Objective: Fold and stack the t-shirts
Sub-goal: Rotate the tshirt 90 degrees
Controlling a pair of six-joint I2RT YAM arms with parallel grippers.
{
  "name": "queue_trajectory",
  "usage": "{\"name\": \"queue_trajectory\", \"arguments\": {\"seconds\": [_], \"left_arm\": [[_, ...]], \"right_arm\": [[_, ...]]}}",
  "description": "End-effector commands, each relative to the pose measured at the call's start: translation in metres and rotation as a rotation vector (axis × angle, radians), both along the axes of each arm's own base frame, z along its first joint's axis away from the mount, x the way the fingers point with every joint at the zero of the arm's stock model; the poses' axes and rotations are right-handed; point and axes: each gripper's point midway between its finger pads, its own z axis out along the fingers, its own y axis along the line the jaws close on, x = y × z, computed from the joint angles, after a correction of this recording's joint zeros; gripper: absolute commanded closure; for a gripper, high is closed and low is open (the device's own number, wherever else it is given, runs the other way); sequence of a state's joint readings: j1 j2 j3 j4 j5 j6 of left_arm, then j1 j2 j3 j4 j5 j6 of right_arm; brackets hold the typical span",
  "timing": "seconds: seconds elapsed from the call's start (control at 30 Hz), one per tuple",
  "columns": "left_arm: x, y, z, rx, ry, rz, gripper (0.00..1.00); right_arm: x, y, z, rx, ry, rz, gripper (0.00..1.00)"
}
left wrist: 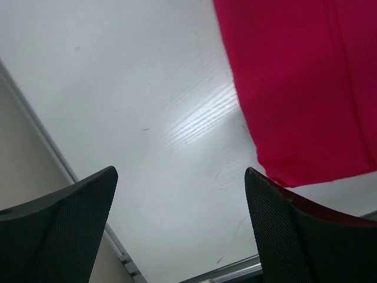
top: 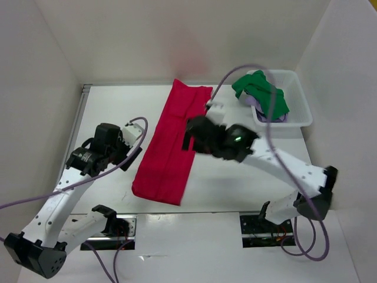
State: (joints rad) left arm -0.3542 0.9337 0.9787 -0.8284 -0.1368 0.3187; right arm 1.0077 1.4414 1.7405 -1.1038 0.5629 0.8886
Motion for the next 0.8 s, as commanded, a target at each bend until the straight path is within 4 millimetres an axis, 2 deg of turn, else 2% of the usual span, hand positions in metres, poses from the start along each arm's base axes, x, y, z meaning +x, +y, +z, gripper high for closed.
{"name": "queue_trajectory", "arguments": {"seconds": [0.0, 0.03, 0.07, 0.1, 0.13, 0.27, 0.3, 0.33, 0.37, 0.43, 0.63, 0.77], "left_arm": [[0.006, 0.023, 0.011, -0.01, -0.084, 0.154, 0.05], [0.006, 0.029, 0.012, -0.021, -0.092, 0.19, 0.05], [0.004, 0.03, 0.015, -0.026, -0.105, 0.19, 0.05], [0.005, 0.035, 0.016, -0.018, -0.108, 0.211, 0.05], [0.005, 0.034, 0.016, -0.025, -0.107, 0.218, 0.05], [0.007, 0.04, 0.015, -0.02, -0.121, 0.251, 0.05], [0.007, 0.04, 0.015, -0.02, -0.121, 0.251, 0.05], [0.007, 0.042, 0.015, -0.02, -0.122, 0.262, 0.05], [0.007, 0.042, 0.015, -0.02, -0.122, 0.262, 0.05], [0.006, 0.045, 0.014, -0.016, -0.113, 0.271, 0.05], [0.006, 0.045, 0.014, -0.016, -0.113, 0.271, 0.05], [0.006, 0.045, 0.014, -0.016, -0.113, 0.271, 0.05]], "right_arm": [[-0.06, 0.043, -0.154, 0.064, 0.362, -0.024, 0.13], [-0.092, 0.064, -0.162, 0.129, 0.416, 0.06, 0.17], [-0.101, 0.088, -0.16, 0.263, 0.426, 0.064, 0.22], [-0.115, 0.088, -0.179, 0.253, 0.461, 0.071, 0.25], [-0.131, 0.097, -0.181, 0.256, 0.466, 0.098, 0.29], [-0.145, 0.127, -0.206, 0.187, 0.479, 0.141, 0.31], [-0.143, 0.136, -0.206, 0.189, 0.479, 0.142, 0.31], [-0.148, 0.139, -0.221, 0.15, 0.491, 0.146, 0.31], [-0.153, 0.143, -0.223, 0.148, 0.497, 0.15, 0.31], [-0.156, 0.145, -0.224, 0.147, 0.5, 0.134, 0.31], [-0.152, 0.131, -0.25, 0.124, 0.517, 0.051, 0.31], [-0.147, 0.125, -0.25, 0.09, 0.499, 0.021, 0.31]]}}
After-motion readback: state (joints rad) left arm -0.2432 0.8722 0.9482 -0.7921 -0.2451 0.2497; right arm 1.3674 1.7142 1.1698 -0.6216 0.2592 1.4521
